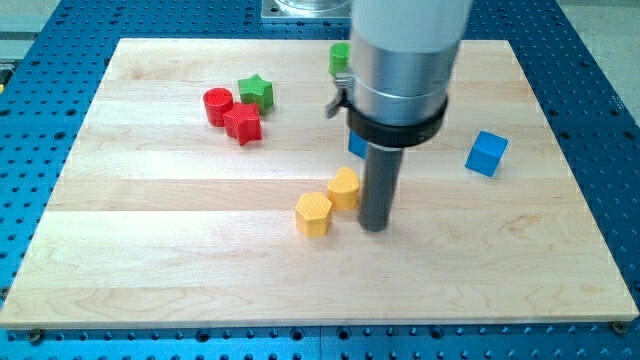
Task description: Place the heart diagonally to the red star
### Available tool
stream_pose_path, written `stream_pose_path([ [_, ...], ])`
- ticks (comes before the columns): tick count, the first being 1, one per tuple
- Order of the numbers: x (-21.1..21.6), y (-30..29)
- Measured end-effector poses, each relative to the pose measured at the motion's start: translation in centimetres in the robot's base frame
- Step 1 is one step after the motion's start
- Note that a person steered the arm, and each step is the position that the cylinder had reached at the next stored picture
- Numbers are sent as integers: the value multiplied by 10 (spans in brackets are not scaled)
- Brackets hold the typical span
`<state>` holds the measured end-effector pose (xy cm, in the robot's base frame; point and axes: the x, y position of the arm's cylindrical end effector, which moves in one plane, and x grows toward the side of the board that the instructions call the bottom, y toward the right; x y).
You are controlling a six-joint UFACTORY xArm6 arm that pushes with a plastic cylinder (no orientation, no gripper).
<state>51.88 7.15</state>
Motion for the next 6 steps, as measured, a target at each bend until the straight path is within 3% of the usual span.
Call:
stream_pose_path([
  [1, -17, -26],
  [3, -24, -142],
  [4, -21, -41],
  [5, -50, -24],
  [6, -66, -89],
])
